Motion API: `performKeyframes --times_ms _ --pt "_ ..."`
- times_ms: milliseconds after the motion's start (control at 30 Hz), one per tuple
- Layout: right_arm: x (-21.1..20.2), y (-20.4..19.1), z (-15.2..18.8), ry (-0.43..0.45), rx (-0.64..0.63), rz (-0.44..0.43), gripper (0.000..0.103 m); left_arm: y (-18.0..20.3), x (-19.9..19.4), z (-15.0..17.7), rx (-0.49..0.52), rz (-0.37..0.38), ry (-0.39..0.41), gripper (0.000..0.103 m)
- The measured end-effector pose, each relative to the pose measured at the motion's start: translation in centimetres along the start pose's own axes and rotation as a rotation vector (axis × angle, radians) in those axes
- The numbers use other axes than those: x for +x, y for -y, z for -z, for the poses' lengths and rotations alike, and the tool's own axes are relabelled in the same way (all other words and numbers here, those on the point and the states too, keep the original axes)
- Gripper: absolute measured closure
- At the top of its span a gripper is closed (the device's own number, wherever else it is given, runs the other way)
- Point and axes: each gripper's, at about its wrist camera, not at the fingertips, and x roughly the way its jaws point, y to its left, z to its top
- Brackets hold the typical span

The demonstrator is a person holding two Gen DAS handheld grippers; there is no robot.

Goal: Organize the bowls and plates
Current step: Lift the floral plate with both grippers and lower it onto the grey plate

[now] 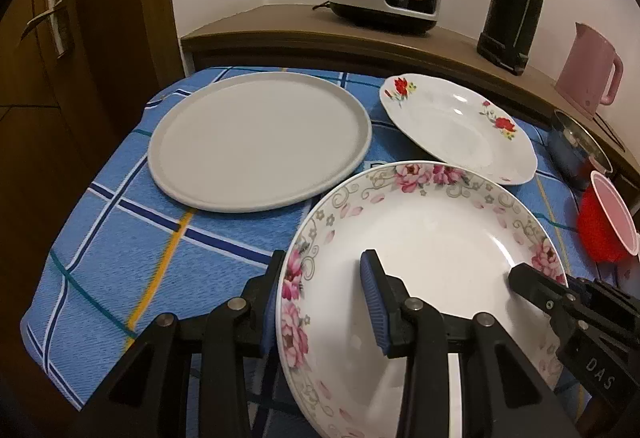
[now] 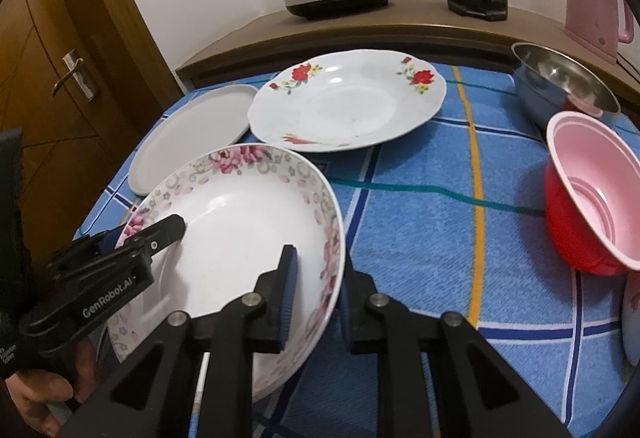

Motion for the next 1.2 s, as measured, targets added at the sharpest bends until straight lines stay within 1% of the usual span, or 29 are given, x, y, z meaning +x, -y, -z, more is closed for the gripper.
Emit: performKeyframes --times_ms 167,300,567,900,1033,1200 --pt "-0.6 -1.1 -0.5 0.02 -0.013 -0.016 0.084 -0.6 -1.2 -0.6 0.001 -0.018 0.03 0.063" --pt "-0.2 -1.9 -1.4 0.015 -0.011 -0.038 0.084 -1.3 -1.7 -1.2 0.002 -0.042 0.042 0.063" --pt "1.4 -4.8 -5.2 0.039 -0.04 -0.074 0.084 -4.6 -1.8 -4.1 -0.041 -0.069 0.081 0.063" --pt "5.7 -7.3 -9.5 0.031 -0.058 -0.096 0.084 -8.6 0.5 -7.6 -0.099 -0.11 0.099 0.063" --pt "8.0 -8.6 -10.9 0.024 -0.065 -0.101 0.084 -10.2 2.0 -8.9 -0.116 -0.128 0.095 0.063" --pt "10.3 -9.5 -11.7 0.01 -0.067 -0.092 0.084 -11.8 4.3 -10.1 -0.132 -0.148 0.072 0.063"
